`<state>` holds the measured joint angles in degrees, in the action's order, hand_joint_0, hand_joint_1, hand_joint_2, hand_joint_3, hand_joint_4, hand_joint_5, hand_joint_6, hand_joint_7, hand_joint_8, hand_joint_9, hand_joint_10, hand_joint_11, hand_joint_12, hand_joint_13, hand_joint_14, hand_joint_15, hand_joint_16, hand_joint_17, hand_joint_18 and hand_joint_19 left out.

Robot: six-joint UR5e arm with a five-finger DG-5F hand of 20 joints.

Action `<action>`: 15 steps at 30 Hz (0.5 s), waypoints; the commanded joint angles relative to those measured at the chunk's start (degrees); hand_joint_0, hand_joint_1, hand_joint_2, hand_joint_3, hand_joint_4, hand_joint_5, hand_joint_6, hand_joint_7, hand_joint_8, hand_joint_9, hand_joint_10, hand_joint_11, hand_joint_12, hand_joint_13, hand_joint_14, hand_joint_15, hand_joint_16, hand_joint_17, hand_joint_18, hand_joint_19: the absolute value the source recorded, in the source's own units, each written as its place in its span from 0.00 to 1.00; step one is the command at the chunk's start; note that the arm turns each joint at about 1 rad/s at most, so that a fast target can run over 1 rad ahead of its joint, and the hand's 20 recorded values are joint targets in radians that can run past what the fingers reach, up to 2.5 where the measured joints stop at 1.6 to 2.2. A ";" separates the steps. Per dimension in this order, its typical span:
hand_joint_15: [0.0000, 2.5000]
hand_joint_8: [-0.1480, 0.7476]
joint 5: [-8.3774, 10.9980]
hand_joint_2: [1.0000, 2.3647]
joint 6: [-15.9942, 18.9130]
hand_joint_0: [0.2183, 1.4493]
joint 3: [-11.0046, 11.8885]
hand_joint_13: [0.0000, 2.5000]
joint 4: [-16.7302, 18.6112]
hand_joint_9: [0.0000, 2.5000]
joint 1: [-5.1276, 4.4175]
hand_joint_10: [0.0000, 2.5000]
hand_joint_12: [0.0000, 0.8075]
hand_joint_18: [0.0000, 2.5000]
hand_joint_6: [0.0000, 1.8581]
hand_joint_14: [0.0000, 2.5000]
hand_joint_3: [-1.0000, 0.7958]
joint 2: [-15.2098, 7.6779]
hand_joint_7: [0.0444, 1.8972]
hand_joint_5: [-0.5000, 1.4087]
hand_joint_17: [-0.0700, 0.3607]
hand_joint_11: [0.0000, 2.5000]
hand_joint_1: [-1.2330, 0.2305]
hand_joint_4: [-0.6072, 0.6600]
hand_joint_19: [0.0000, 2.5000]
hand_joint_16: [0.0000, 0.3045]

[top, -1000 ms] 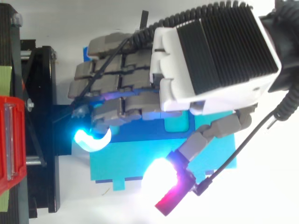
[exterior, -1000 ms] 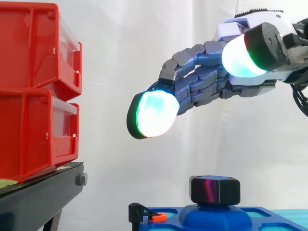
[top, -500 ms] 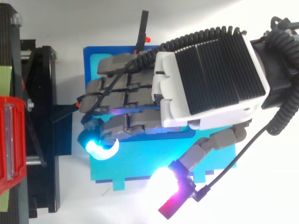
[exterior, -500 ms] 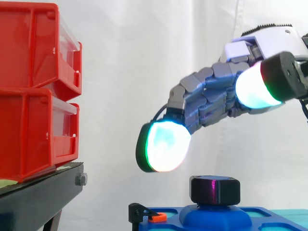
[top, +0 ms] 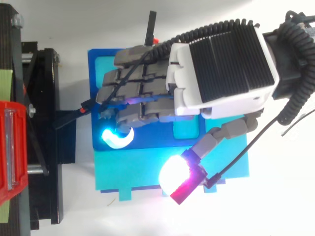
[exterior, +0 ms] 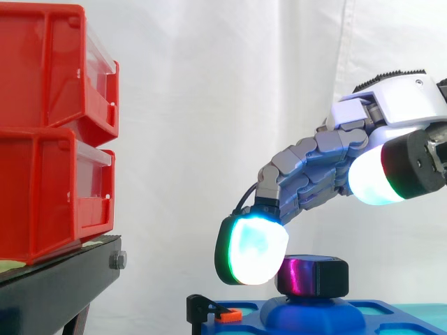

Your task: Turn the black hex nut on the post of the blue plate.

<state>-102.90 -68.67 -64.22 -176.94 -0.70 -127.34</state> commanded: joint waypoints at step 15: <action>0.02 0.45 -1.51 0.00 -3.75 0.21 -0.03 0.12 -2.88 0.14 2.63 0.00 0.46 0.09 0.27 0.00 0.28 0.07 0.37 0.15 0.45 0.00 0.59 0.59 0.06 0.18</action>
<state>-104.02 -72.08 -64.27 -179.75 1.51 -127.32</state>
